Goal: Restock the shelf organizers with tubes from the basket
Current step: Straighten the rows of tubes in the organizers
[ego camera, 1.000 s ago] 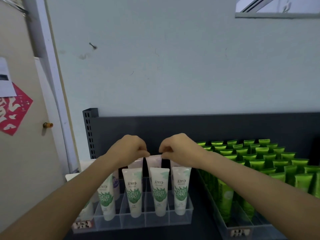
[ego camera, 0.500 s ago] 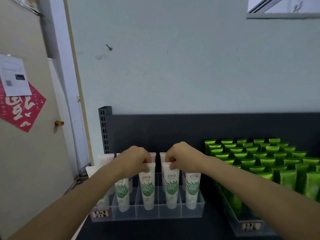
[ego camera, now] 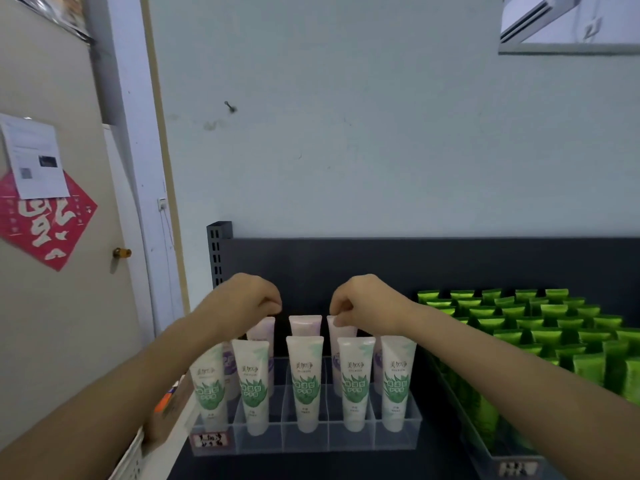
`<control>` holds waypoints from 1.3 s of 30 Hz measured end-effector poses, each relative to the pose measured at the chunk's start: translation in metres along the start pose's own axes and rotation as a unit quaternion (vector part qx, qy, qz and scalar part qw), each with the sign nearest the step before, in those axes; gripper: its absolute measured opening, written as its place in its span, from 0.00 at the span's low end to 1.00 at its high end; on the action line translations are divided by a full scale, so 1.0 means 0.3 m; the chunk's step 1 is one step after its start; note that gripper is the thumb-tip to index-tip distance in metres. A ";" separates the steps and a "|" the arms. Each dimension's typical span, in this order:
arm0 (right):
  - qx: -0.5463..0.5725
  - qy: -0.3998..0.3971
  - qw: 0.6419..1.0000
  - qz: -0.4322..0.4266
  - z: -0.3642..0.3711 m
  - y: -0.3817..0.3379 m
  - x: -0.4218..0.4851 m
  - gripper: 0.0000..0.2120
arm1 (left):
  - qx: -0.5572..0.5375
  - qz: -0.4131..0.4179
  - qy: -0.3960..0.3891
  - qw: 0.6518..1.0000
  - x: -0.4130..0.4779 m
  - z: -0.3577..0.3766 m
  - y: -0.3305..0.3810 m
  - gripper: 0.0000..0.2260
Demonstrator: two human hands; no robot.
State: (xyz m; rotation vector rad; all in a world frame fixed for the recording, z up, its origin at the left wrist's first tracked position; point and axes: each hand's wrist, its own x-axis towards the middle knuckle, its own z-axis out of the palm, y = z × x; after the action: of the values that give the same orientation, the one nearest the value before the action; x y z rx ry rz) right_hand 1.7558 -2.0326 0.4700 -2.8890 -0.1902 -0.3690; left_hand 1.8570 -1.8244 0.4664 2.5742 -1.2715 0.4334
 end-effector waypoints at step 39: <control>-0.018 -0.024 0.998 -0.049 0.199 -0.273 0.141 0.08 | -0.057 -0.088 -0.048 0.993 -0.215 0.041 -0.198 0.08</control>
State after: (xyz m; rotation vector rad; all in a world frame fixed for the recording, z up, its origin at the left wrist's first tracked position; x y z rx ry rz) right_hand 1.7975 -1.9350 0.4413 -2.9331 -0.3390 -0.3230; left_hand 1.8693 -1.7462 0.4267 2.6073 -1.0517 0.1996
